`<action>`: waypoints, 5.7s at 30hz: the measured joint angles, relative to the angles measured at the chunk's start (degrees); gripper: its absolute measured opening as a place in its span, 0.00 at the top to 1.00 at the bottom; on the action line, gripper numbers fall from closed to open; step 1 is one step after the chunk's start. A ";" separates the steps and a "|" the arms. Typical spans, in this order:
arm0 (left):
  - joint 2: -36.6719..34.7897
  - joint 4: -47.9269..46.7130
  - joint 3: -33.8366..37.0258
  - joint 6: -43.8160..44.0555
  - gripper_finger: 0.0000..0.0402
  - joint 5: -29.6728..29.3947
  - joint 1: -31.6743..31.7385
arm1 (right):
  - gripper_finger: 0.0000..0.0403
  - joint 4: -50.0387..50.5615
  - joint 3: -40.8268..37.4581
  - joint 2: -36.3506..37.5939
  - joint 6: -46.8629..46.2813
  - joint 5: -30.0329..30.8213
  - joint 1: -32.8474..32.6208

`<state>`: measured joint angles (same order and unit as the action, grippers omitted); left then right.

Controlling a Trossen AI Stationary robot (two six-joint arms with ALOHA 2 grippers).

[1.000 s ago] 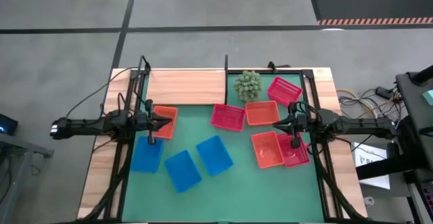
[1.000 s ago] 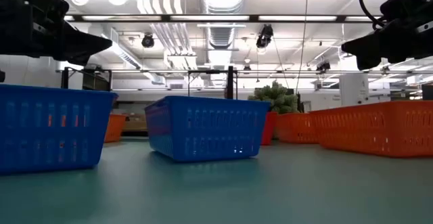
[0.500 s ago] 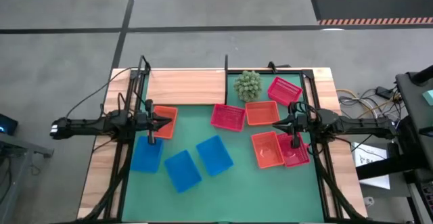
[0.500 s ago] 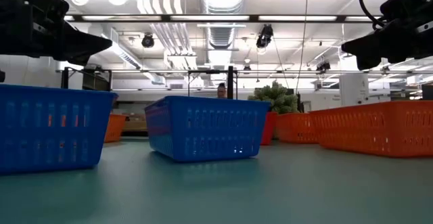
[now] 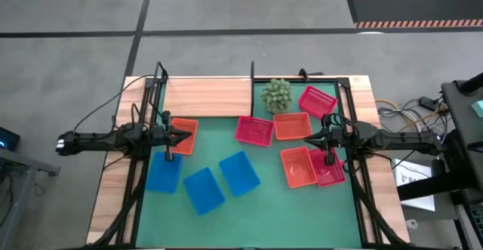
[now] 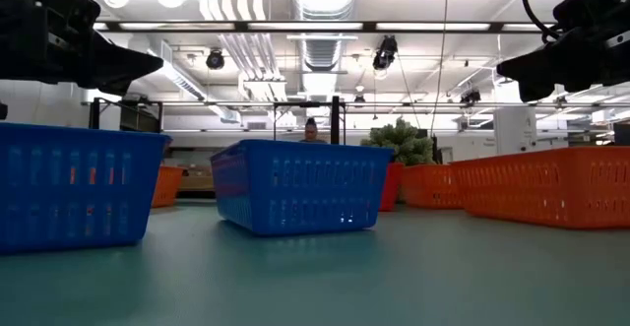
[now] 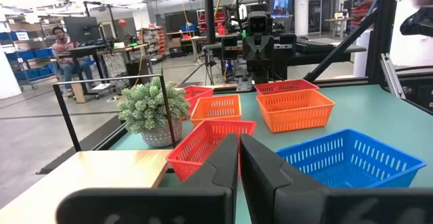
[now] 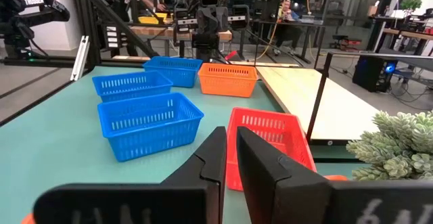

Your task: Stack baskets on shelf by color

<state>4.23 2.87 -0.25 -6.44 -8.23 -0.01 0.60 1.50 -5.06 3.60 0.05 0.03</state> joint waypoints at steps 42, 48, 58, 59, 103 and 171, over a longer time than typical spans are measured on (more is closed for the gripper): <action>0.00 0.13 0.00 0.00 1.00 -0.04 0.00 | 0.93 -0.10 -0.02 0.01 -17.87 -1.33 -0.02; 0.02 2.31 0.00 13.46 1.00 0.74 -0.02 | 0.93 -4.32 -0.07 -0.11 -19.52 0.75 -0.02; 0.04 12.01 0.00 22.24 1.00 0.31 -0.01 | 0.93 -6.09 -0.07 0.04 -20.28 1.49 -0.02; 0.02 13.52 0.00 22.14 1.00 0.29 -0.02 | 0.93 -6.08 -0.07 0.00 -20.26 1.49 -0.02; 0.46 39.70 -0.44 14.69 1.00 -1.53 0.00 | 0.93 5.93 54.67 -64.23 6.32 -3.07 -12.08; 0.96 50.23 -0.35 9.01 1.00 -2.73 0.00 | 0.95 29.20 85.90 -108.00 9.18 -15.03 -14.74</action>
<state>5.19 53.10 -0.60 2.57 -10.96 -0.01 29.80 87.39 -113.06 12.77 -14.97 -14.71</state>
